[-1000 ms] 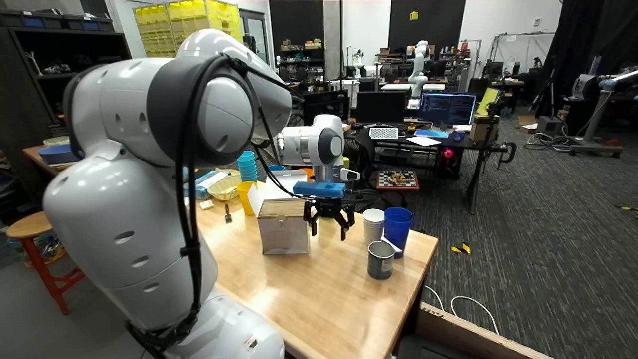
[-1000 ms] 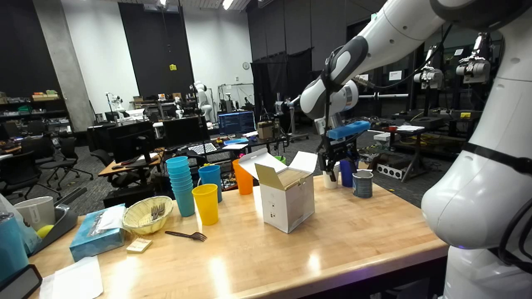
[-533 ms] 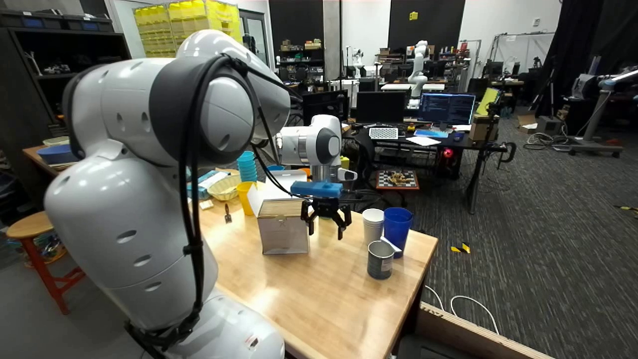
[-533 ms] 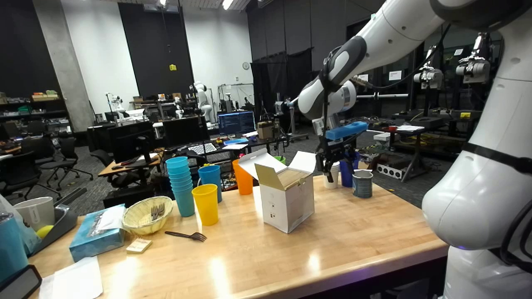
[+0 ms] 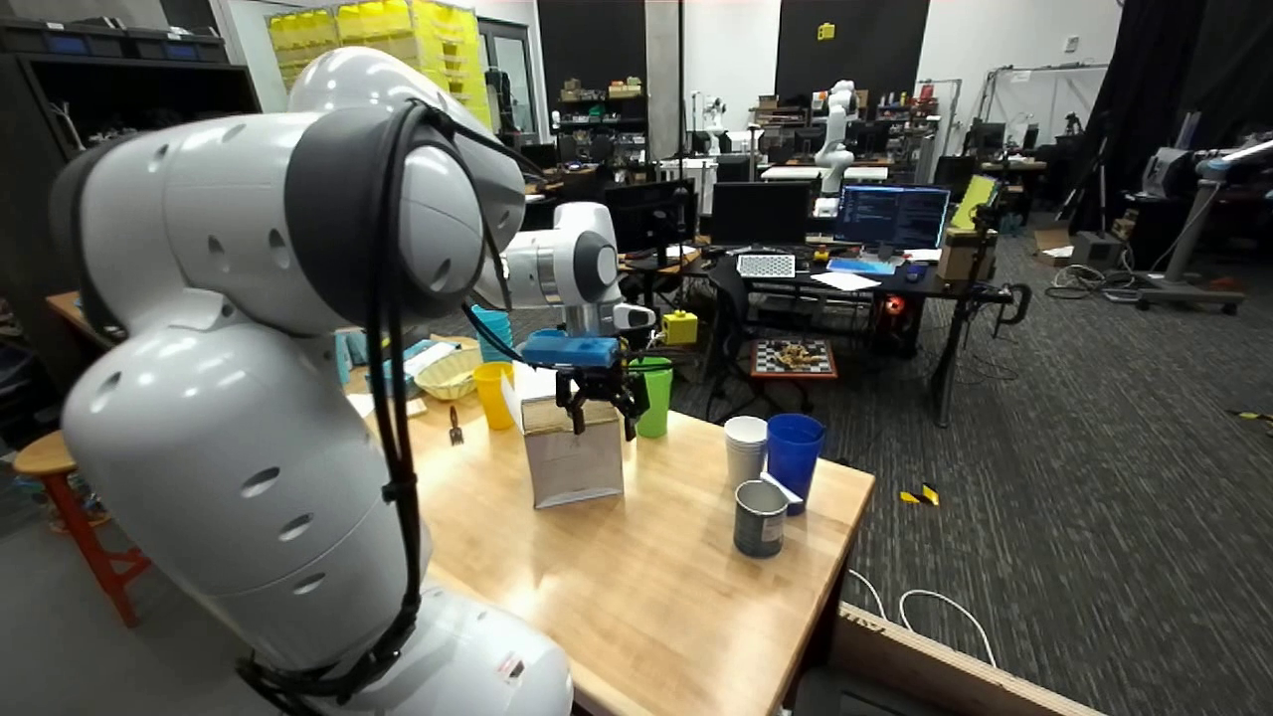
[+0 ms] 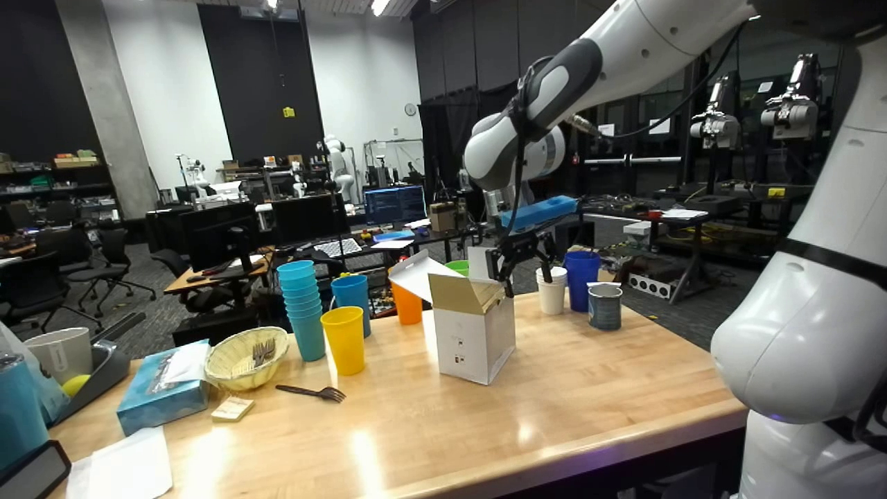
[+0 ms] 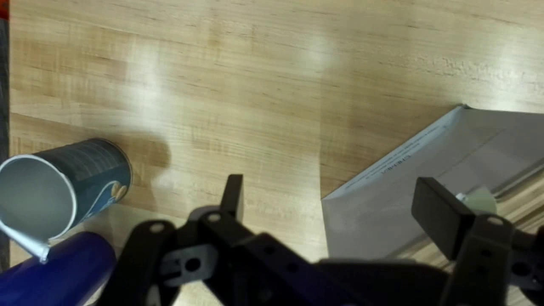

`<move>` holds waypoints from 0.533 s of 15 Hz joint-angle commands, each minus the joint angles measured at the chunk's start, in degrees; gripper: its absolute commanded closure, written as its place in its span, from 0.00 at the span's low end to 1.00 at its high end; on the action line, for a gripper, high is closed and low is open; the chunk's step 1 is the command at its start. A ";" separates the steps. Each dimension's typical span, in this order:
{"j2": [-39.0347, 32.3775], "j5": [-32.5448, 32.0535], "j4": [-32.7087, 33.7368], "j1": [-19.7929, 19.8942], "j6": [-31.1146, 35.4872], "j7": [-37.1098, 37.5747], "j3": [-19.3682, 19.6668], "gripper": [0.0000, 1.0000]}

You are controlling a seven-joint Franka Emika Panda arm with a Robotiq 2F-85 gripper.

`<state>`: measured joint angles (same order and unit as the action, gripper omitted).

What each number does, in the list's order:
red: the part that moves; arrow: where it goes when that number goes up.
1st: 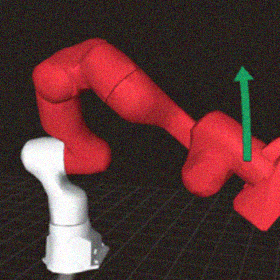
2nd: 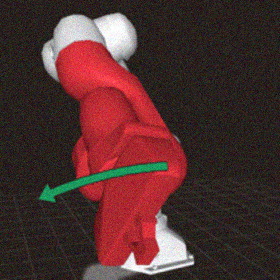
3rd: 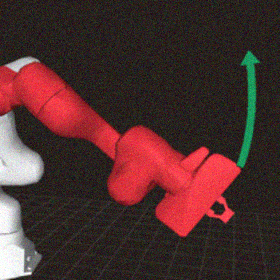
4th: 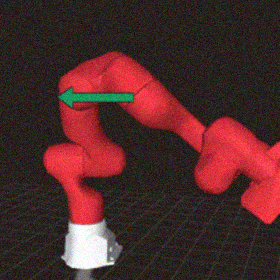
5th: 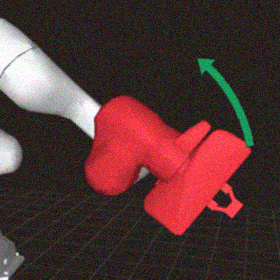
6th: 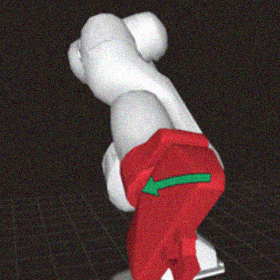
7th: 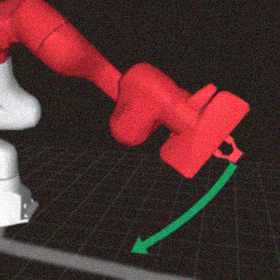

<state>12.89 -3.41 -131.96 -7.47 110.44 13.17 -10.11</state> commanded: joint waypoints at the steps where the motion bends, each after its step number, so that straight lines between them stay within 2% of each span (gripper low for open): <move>1: 4.92 0.11 -1.75 -0.29 0.92 3.87 -0.86 0.00; 4: 8.35 0.61 -3.46 -0.21 1.93 4.11 -0.80 0.00; 8: 12.21 -0.71 -7.08 -0.78 9.19 1.62 -1.42 0.00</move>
<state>20.71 -3.45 -135.17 -7.79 114.85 16.20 -11.00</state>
